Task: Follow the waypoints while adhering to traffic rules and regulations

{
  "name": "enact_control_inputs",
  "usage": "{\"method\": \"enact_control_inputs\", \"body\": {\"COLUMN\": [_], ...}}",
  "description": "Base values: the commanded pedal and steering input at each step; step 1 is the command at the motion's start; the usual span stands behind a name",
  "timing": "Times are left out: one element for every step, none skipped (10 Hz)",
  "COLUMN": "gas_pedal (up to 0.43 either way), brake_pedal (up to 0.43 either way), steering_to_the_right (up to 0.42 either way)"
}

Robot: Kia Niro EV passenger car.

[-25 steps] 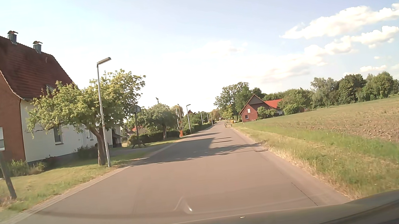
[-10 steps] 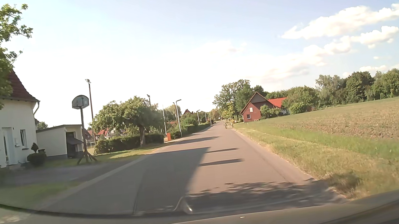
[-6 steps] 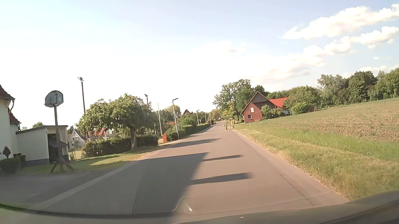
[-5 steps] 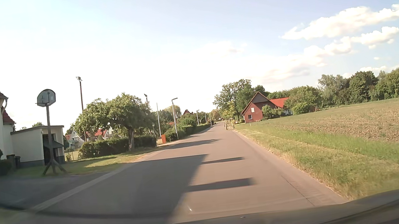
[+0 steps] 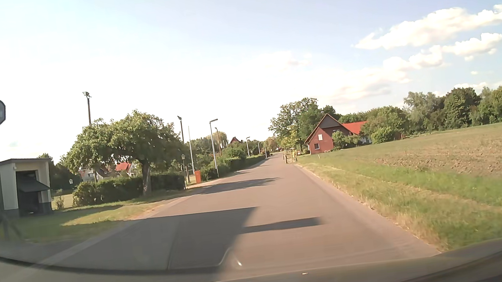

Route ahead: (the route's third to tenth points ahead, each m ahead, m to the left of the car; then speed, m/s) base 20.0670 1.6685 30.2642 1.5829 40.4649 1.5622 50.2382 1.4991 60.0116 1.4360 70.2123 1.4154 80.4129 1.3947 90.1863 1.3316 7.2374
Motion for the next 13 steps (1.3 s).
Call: {"method": "enact_control_inputs", "body": {"gas_pedal": [0.138,0.138,0.138,0.138,0.138,0.138,0.138,0.138,0.138,0.138,0.130,0.118,0.110], "brake_pedal": [0.006,0.006,0.006,0.006,0.006,0.006,0.006,0.006,0.006,0.006,0.006,0.006,0.006], "steering_to_the_right": [-0.001,-0.001,-0.001,0.000,0.002,0.005,0.006,0.006,0.005,0.006,0.005,0.004,0.003]}}
